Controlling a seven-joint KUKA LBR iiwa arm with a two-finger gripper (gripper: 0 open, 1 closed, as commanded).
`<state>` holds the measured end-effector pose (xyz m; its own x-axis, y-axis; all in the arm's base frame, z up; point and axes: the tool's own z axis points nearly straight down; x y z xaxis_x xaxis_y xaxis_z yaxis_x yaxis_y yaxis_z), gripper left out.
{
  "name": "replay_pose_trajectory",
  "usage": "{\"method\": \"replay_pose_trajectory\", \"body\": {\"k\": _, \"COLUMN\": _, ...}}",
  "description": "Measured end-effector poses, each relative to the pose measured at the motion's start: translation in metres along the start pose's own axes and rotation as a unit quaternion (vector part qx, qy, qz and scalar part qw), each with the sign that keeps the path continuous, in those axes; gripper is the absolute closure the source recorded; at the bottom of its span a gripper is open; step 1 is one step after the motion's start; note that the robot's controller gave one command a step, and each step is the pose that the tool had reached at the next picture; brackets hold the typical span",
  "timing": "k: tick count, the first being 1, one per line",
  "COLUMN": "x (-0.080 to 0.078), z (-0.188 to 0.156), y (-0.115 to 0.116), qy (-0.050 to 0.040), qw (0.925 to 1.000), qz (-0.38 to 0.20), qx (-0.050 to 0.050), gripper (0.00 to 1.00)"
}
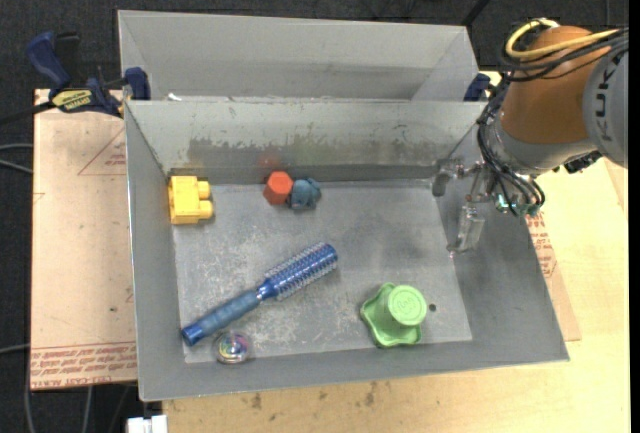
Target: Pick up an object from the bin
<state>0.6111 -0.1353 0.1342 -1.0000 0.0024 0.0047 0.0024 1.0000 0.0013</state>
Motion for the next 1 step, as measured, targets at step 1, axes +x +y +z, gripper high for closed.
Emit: {"method": "replay_pose_trajectory", "body": {"k": 1, "x": 0.0878, "z": -0.0244, "y": 0.054, "qy": -0.0012, "qw": 0.9964, "qz": -0.085, "qx": -0.001, "gripper": 0.0}}
